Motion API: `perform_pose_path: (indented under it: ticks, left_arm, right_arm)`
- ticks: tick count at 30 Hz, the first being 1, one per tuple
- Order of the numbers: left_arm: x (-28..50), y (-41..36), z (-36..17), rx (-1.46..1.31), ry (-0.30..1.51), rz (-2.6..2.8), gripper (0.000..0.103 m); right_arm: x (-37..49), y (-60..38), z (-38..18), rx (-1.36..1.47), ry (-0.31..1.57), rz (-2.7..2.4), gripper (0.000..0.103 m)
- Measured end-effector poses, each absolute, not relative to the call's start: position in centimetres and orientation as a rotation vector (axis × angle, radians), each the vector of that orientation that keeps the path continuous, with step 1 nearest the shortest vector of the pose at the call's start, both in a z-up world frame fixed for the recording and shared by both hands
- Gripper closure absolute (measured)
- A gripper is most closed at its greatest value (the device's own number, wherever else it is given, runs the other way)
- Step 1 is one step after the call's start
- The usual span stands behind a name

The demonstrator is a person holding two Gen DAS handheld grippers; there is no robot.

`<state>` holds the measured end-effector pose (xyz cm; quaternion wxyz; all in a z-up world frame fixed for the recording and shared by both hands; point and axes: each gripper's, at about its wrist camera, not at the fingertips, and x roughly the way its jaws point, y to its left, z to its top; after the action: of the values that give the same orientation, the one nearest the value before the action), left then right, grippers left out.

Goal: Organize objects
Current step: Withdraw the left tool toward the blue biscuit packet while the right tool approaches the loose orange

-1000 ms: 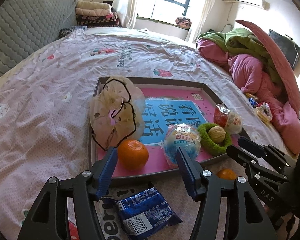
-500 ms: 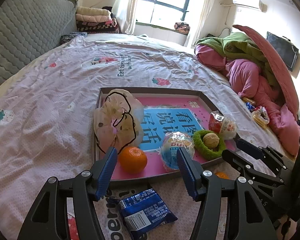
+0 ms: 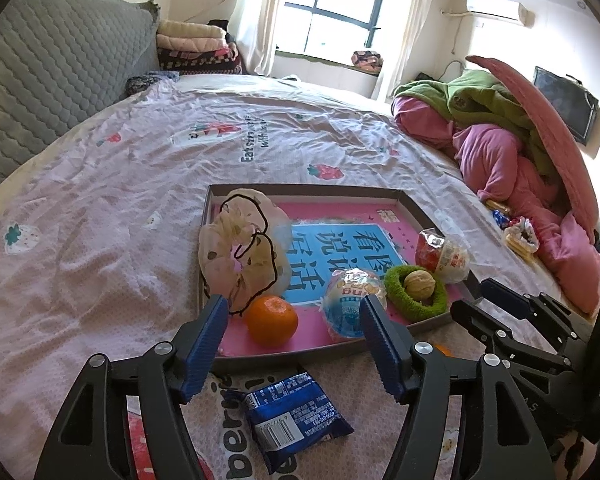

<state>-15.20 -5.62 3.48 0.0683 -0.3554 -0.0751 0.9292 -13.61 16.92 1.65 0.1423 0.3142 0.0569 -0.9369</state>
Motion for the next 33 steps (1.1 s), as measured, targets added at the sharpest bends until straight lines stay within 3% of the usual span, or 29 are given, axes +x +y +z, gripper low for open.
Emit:
perform_pose_path:
  ticks: [33]
  left_arm:
    - [-9.5,-4.3,4.0,-1.024,-0.183,2.886,0.032]
  right_arm:
    - [-9.7,17.5,3.3,0.860,0.168,-2.722,0.056]
